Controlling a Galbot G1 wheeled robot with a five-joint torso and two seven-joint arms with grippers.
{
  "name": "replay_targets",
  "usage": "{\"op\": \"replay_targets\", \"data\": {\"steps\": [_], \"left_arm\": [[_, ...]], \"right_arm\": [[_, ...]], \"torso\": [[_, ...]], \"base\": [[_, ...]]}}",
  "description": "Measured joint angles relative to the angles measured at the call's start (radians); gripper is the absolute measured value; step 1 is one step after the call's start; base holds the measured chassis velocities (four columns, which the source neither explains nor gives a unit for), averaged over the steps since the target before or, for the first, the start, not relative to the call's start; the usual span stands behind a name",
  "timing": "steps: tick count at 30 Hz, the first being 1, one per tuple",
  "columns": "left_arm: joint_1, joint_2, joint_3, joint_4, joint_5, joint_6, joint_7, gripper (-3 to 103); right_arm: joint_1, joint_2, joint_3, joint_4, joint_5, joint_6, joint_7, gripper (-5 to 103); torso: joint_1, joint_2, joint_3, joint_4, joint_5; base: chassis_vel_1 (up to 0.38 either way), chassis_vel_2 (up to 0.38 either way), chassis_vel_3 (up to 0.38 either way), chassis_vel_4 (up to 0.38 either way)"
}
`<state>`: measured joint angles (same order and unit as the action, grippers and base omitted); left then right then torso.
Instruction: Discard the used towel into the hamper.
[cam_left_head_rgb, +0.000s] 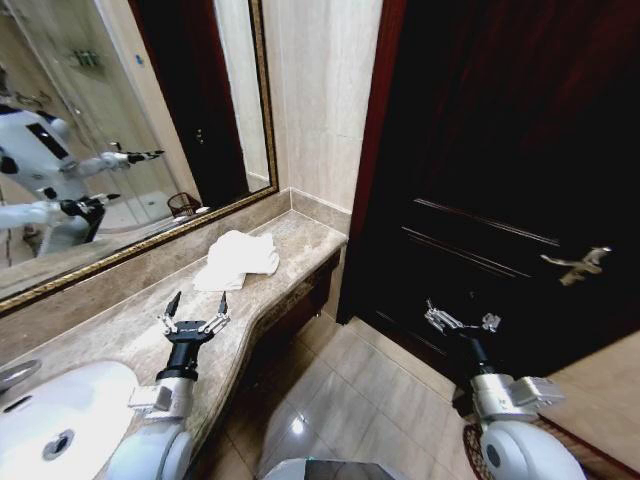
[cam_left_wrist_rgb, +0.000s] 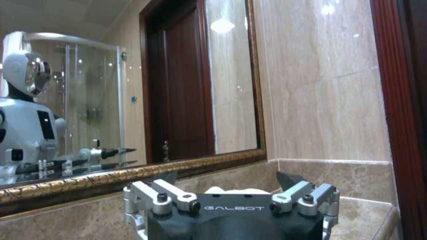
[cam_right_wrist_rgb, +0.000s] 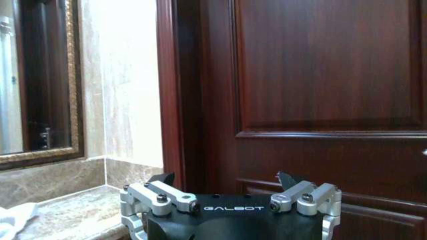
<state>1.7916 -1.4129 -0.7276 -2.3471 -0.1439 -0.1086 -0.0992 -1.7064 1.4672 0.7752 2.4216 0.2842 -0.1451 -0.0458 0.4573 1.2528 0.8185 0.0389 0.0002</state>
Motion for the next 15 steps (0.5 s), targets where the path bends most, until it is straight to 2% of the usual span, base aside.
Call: {"op": "replay_targets", "data": {"steps": [1,8,15], "left_arm": [[-0.001,0.007,-0.002,0.002,-0.002,0.001,-0.005,100],[0.004,0.015,-0.008,-0.023,-0.026,0.028,-0.009,100],[-0.004,0.031,-0.006,-0.049,-0.032,0.098,-0.014,100]], "right_arm": [[-0.004,-0.002,0.002,0.000,0.000,0.000,0.001,100],[-0.010,-0.003,0.003,0.000,0.000,0.001,0.002,100],[-0.029,0.002,0.014,0.003,0.000,0.016,0.004,100]], "torso": [[0.000,0.000,0.000,-0.0004,-0.0005],[-0.001,0.000,0.000,0.0004,-0.0003],[0.000,0.000,0.000,0.0001,-0.0002]], "base": [[0.000,0.000,0.000,0.000],[0.000,0.000,0.000,0.000],[0.000,0.000,0.000,0.000]]}}
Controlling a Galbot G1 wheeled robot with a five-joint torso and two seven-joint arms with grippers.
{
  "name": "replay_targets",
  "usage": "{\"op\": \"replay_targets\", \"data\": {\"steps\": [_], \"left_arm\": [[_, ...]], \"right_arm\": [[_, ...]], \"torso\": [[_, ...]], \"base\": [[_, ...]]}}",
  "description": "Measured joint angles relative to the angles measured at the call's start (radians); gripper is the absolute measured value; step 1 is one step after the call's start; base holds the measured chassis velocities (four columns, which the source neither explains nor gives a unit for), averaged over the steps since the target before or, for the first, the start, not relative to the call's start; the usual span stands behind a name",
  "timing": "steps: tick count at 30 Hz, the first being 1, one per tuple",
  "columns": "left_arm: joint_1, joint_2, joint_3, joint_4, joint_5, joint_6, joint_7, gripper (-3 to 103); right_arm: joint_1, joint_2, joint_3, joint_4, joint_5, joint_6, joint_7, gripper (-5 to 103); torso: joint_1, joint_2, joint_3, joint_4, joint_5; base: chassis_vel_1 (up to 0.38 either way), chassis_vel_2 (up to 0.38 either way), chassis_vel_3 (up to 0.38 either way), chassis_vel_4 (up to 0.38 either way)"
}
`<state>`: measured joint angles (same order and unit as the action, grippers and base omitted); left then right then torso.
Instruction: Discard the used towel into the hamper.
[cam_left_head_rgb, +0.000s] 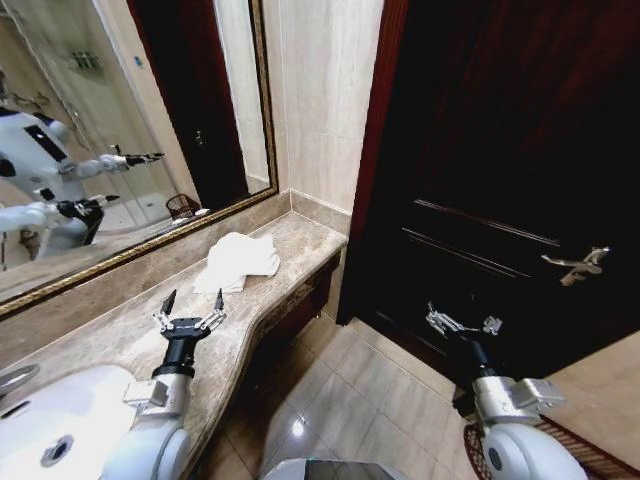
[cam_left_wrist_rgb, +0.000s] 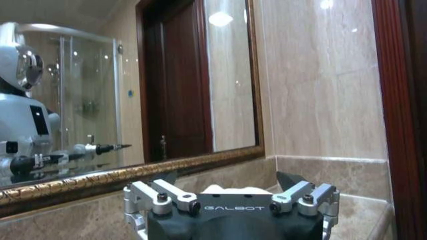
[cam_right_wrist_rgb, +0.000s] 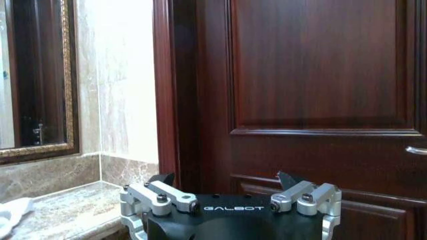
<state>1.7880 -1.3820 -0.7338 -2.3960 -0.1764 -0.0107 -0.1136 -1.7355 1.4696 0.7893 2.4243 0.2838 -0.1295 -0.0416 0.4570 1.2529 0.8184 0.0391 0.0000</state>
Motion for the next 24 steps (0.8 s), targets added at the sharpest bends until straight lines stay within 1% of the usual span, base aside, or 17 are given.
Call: {"op": "replay_targets", "data": {"steps": [1,2,4,7,10,11,13,14,16,18,19,22,24], "left_arm": [[0.002,0.001,0.001,-0.006,-0.001,0.015,-0.002,100],[0.002,0.001,0.001,-0.006,-0.001,0.015,-0.002,100],[0.005,0.006,0.003,-0.018,-0.007,0.045,-0.004,100],[0.002,0.015,0.003,-0.021,-0.013,0.062,-0.010,100],[-0.009,0.044,-0.004,-0.021,-0.030,0.081,-0.023,100],[-0.009,0.044,-0.004,-0.021,-0.030,0.081,-0.023,100],[-0.020,0.070,-0.012,-0.021,-0.054,0.104,-0.033,100],[-0.020,0.070,-0.012,-0.021,-0.054,0.104,-0.033,100],[-0.032,0.088,-0.014,-0.020,-0.072,0.124,-0.040,100],[-0.056,0.113,-0.015,-0.017,-0.098,0.163,-0.054,100],[-0.056,0.113,-0.015,-0.017,-0.098,0.163,-0.054,100],[-0.092,0.142,-0.010,-0.007,-0.124,0.199,-0.070,100],[-0.104,0.152,-0.008,-0.001,-0.132,0.207,-0.072,100]], "right_arm": [[-0.004,0.001,0.003,0.000,0.000,0.005,0.001,100],[-0.004,0.001,0.003,0.000,0.000,0.005,0.001,100],[-0.013,0.005,0.005,0.000,0.000,0.014,0.001,100],[-0.018,0.008,0.006,0.000,0.000,0.018,0.002,100],[-0.020,0.008,0.012,0.004,0.004,0.016,0.005,100],[-0.020,0.008,0.012,0.004,0.004,0.016,0.005,100],[-0.017,0.005,0.021,0.007,0.012,0.010,0.009,100],[-0.017,0.005,0.021,0.007,0.012,0.010,0.009,100],[-0.017,0.002,0.025,0.009,0.015,0.008,0.010,100],[-0.018,0.000,0.025,0.012,0.017,0.004,0.010,100],[-0.018,0.000,0.025,0.012,0.017,0.004,0.010,100],[-0.015,-0.001,0.025,0.014,0.017,-0.001,0.010,100],[-0.014,-0.002,0.025,0.014,0.017,-0.002,0.011,100]], "torso": [[0.000,0.000,0.000,0.0000,0.0000],[0.000,0.000,0.000,0.0000,0.0000],[0.000,0.000,0.000,0.0001,0.0000],[0.000,0.000,0.000,0.0001,0.0000],[0.000,0.000,0.000,0.0000,-0.0001],[0.000,0.000,0.000,0.0000,-0.0001],[0.000,0.000,0.000,0.0001,-0.0001],[0.000,0.000,0.000,0.0001,-0.0001],[0.000,0.000,0.000,0.0001,-0.0001],[0.000,0.000,0.000,0.0001,-0.0001],[0.000,0.000,0.000,0.0001,-0.0001],[0.000,0.000,0.000,0.0000,-0.0001],[0.000,0.000,0.000,0.0000,-0.0001]], "base": [[0.000,0.000,0.000,0.000],[0.000,0.000,0.000,0.000],[0.000,0.000,0.000,0.000],[0.000,0.000,0.000,0.000],[0.000,0.000,0.000,0.000],[0.000,0.000,0.000,0.000],[0.000,0.000,0.000,0.000],[0.000,0.000,0.000,0.000],[0.000,0.000,0.000,0.000],[0.000,0.000,0.000,0.000],[0.000,0.000,0.000,0.000],[0.000,0.000,0.000,0.000],[0.000,0.000,0.000,0.000]]}}
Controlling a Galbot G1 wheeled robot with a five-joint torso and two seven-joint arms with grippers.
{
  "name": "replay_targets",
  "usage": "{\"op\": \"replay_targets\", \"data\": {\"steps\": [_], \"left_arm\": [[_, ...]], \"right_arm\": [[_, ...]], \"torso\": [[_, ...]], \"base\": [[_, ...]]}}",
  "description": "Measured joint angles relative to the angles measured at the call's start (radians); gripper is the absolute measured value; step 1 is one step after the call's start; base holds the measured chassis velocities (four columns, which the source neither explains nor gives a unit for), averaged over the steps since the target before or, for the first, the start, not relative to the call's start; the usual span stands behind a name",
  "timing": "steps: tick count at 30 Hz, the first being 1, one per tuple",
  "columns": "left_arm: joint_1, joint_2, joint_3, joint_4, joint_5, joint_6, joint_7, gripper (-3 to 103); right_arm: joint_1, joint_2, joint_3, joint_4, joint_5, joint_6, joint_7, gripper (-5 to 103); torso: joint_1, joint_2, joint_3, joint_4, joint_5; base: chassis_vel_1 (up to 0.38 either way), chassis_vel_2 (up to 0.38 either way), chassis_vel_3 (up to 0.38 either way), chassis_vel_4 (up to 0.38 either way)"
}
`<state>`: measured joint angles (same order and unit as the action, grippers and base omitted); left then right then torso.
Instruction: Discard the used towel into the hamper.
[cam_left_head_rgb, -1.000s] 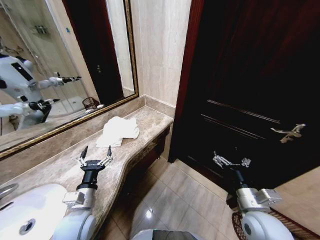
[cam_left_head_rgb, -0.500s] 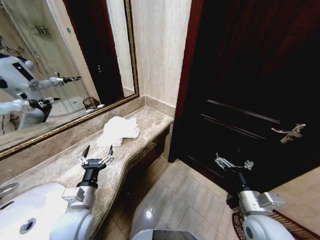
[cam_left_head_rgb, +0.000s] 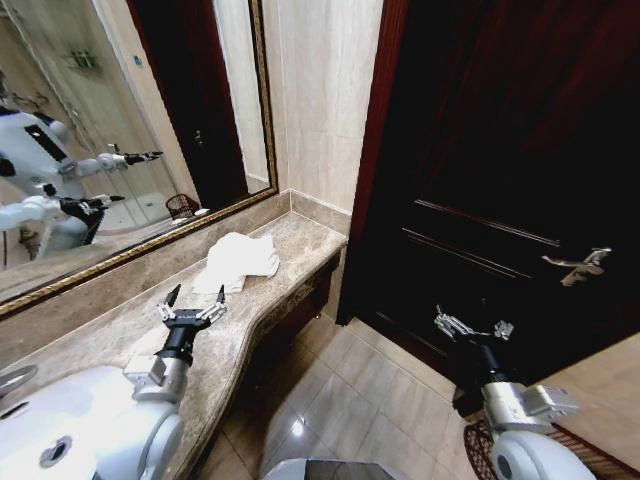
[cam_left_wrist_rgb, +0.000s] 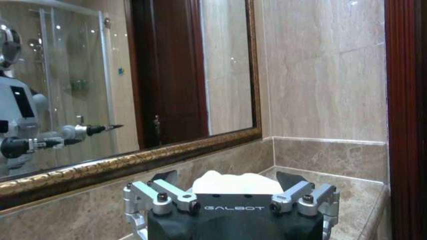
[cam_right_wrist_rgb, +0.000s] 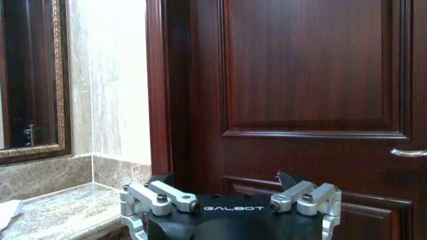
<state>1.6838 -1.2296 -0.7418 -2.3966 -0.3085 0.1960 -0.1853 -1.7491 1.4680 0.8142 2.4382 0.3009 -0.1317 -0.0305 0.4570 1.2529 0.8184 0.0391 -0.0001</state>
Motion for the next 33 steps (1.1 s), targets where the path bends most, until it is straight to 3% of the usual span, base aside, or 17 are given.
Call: {"op": "replay_targets", "data": {"steps": [14,21,33], "left_arm": [[-0.161,0.134,0.014,0.111,-0.145,0.077,-0.005,100],[-0.238,0.223,0.023,0.171,-0.245,0.145,-0.037,100],[-0.282,0.335,0.009,0.271,-0.336,0.147,-0.032,100]], "right_arm": [[0.013,0.009,0.007,-0.003,-0.011,-0.010,0.028,100],[0.028,0.013,0.004,-0.016,-0.023,-0.015,0.039,100],[0.031,0.017,0.003,-0.040,-0.036,-0.007,0.037,100]], "torso": [[0.000,0.000,0.000,0.0000,-0.0001],[0.000,0.000,0.000,-0.0001,-0.0002],[0.000,0.000,0.000,0.0000,0.0000]], "base": [[0.000,0.000,0.000,0.000],[0.000,0.000,0.000,0.000],[0.000,0.000,0.000,0.000]]}}
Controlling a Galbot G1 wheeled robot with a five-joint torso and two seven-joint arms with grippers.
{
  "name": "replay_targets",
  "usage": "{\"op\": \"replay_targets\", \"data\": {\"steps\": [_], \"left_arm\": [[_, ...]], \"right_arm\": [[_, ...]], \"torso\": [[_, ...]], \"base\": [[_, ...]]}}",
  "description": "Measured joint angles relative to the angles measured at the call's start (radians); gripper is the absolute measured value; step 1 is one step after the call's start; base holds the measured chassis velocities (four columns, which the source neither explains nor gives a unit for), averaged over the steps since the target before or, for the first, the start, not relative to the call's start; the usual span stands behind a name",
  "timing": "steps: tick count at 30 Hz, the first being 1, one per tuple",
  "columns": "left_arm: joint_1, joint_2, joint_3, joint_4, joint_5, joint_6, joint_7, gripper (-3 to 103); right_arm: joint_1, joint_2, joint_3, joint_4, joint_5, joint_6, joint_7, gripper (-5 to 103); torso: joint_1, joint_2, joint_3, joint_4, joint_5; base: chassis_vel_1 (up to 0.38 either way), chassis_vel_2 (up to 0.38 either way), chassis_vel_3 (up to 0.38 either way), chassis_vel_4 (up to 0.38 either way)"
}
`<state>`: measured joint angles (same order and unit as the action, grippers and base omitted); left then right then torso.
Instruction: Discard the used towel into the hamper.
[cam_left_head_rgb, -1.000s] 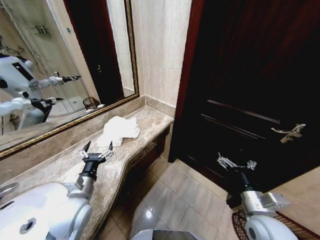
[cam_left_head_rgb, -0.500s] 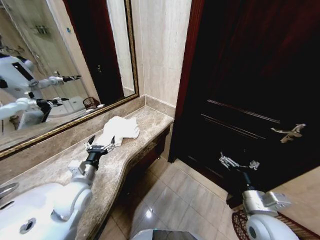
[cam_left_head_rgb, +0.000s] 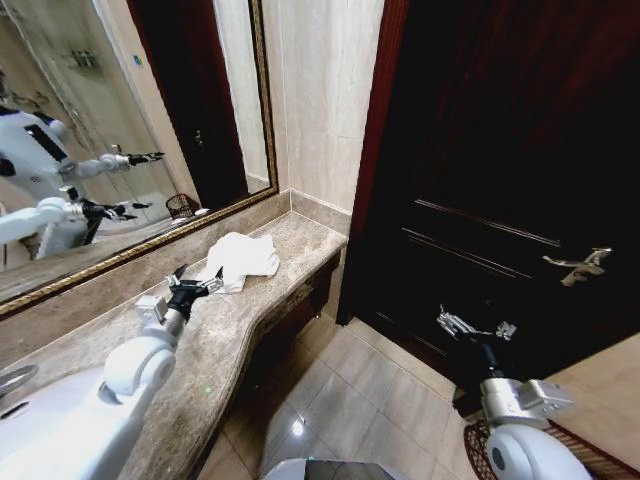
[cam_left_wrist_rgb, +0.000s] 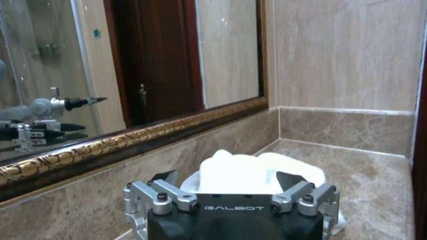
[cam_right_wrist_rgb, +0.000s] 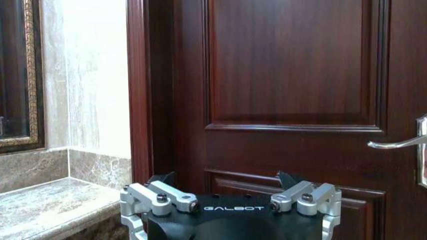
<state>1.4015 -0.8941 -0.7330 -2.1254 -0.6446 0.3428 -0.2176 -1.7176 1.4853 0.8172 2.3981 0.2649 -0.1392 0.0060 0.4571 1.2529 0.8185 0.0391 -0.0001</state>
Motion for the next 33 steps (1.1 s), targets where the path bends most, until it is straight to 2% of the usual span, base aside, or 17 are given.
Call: {"op": "replay_targets", "data": {"steps": [5,13,16,22,33], "left_arm": [[-0.030,0.027,0.013,0.044,-0.032,0.007,0.005,100],[-0.106,0.071,0.050,0.099,-0.089,0.050,0.026,100],[-0.176,0.102,0.100,0.140,-0.109,0.061,0.033,100],[-0.283,0.121,0.178,0.187,-0.122,0.066,0.033,100],[-0.467,0.104,0.328,0.316,-0.147,0.085,0.012,100]], "right_arm": [[-0.003,0.001,0.000,-0.001,-0.004,0.001,0.000,100],[-0.014,-0.002,0.012,0.000,-0.004,0.003,0.002,100],[-0.016,0.001,0.013,0.001,-0.007,0.004,0.004,100],[-0.018,0.003,0.013,0.001,-0.012,0.004,0.009,100],[-0.017,0.003,0.024,-0.011,-0.016,0.011,0.016,100]], "torso": [[0.000,0.000,0.000,0.0000,-0.0002],[0.000,0.000,0.000,0.0000,0.0000],[0.000,0.000,0.000,0.0001,0.0001],[0.000,0.000,0.000,-0.0001,0.0003],[0.000,0.000,0.000,0.0000,0.0000]], "base": [[0.000,0.000,0.000,0.000],[0.000,0.000,0.000,0.000],[0.000,0.000,0.000,0.000],[0.000,0.000,0.000,0.000],[0.000,0.000,0.000,0.000]]}}
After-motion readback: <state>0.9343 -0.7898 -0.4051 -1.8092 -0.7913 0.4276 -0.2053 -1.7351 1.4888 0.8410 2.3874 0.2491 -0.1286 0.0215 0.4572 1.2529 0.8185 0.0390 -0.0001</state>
